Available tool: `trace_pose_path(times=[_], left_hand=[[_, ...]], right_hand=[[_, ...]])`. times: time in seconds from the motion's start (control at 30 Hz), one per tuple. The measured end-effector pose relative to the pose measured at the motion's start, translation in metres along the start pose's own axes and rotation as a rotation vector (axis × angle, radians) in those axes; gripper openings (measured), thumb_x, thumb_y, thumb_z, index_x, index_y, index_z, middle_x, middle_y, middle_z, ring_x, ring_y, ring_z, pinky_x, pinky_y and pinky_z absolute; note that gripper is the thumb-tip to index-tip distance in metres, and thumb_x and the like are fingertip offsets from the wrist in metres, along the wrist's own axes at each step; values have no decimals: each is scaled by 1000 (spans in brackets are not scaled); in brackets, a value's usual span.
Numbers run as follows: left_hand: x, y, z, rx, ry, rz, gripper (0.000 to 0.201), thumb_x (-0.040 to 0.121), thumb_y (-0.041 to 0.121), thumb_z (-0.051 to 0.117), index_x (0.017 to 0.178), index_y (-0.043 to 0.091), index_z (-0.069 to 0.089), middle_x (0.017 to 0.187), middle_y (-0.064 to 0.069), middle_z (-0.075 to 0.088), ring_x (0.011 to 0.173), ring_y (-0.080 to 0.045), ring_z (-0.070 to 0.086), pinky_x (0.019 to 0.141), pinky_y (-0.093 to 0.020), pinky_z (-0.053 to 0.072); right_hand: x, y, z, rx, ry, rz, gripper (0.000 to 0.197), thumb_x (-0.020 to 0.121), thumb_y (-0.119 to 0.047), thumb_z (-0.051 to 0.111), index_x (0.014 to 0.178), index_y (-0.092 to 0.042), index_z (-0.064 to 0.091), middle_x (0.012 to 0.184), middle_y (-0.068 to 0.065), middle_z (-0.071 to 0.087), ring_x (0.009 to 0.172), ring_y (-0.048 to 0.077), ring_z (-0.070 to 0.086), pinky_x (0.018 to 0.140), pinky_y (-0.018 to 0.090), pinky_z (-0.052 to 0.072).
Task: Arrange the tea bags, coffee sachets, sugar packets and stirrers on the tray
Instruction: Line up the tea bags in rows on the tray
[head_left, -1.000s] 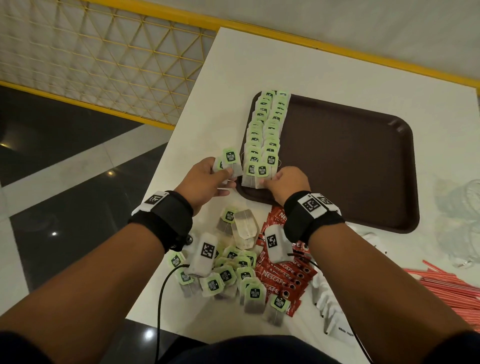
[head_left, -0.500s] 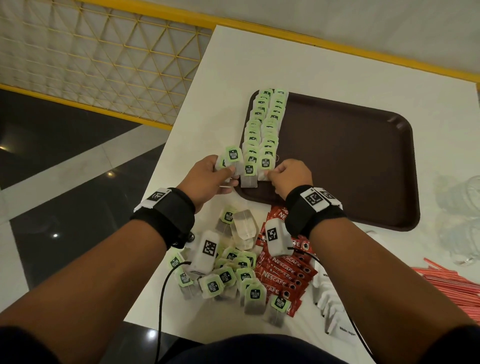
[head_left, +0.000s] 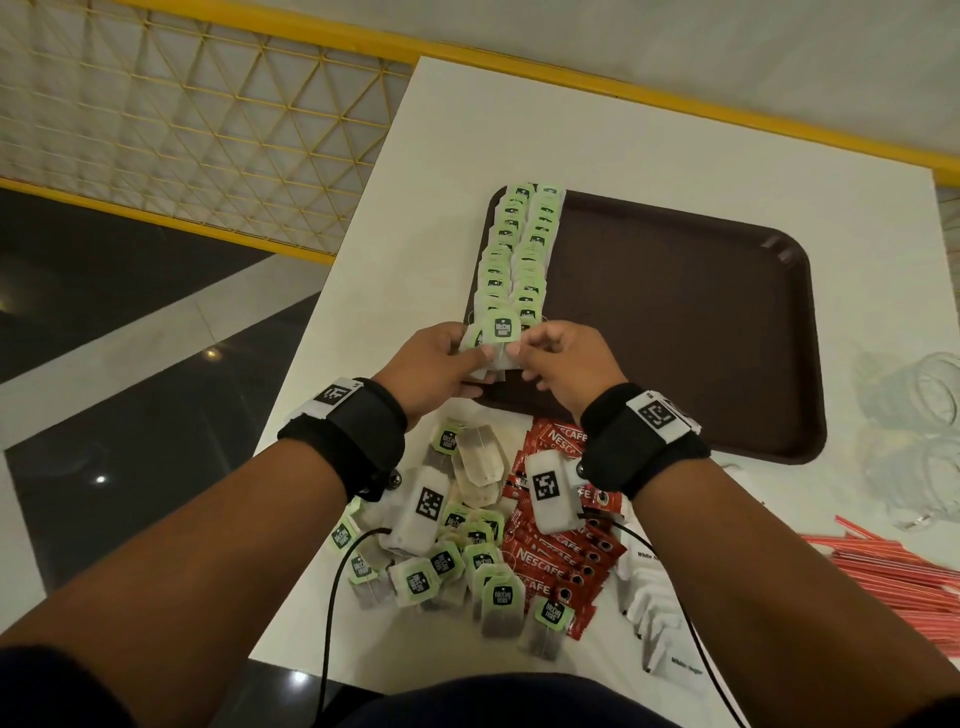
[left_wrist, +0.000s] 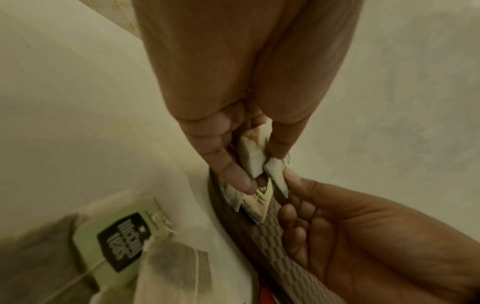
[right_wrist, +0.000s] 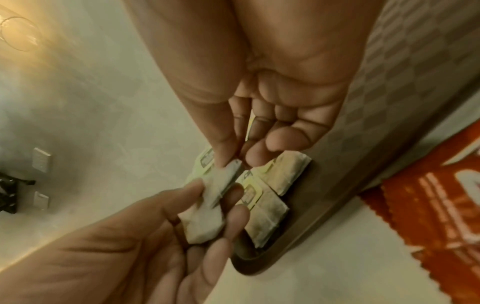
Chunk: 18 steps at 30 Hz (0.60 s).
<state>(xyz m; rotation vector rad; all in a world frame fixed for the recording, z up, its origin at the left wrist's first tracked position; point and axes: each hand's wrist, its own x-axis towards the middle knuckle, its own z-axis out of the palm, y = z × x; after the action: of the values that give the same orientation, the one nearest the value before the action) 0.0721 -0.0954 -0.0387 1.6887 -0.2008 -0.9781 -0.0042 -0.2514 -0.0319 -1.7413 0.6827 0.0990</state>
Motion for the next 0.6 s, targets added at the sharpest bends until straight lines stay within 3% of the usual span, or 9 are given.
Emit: trace_pose_path(times=[0.07,0.2,0.27,0.3,0.37,0.47,0.53,0.6], left_hand=[[0,2,0,5,39,4,23,101,23,54,114,8,65,108,-5,71,96,-16,67,74,-25,55],[-1,2,-6,207,129,73,45,92,45,57,93,2,70,89,-17,68,80,-24,61,78,-44,51],[-1,2,-6,250,125,66,33,96,36,59,74,12,67,68,-4,63,64,-8,55,67,-34,48],[0,1,-6,290,125,60,31,97,30,59,69,18,64,63,2,59,60,-5,51,64,-30,46],[3,-1,-4,390,134,71,29,97,25,61,68,21,61,64,3,57,64,-13,53,67,-34,50],[8,-3,-3,503,164,93,20,92,26,66,79,11,65,72,-2,64,73,-24,61,75,-43,55],[13,-3,-1,593,166,98,17,90,26,68,87,9,67,79,-3,66,77,-24,61,71,-35,52],[14,-1,0,673,194,120,15,88,28,71,90,15,64,81,3,62,78,-16,57,63,-18,39]], right_hand=[[1,7,-5,-7,32,51,12,90,-18,68,97,-9,67,82,3,66,62,6,56,52,14,48],[2,21,-11,-52,67,147,10,90,-19,68,96,-11,69,78,5,65,55,6,55,48,15,48],[3,24,-11,-103,82,152,6,89,-20,70,86,-15,68,74,1,65,54,7,55,50,17,48],[5,26,-11,-138,95,149,8,88,-21,71,82,-17,67,74,0,66,54,7,57,52,19,49],[7,28,-9,-170,128,148,11,85,-22,73,79,-18,66,74,1,68,53,8,60,54,22,51],[10,30,-6,-189,163,149,13,84,-22,73,76,-17,64,72,4,69,50,7,61,56,26,55],[9,29,-4,-202,185,145,12,84,-22,73,79,-15,65,71,5,70,50,8,63,60,29,58],[8,28,-4,-205,201,137,10,85,-21,71,83,-14,64,71,6,71,52,10,66,63,32,60]])
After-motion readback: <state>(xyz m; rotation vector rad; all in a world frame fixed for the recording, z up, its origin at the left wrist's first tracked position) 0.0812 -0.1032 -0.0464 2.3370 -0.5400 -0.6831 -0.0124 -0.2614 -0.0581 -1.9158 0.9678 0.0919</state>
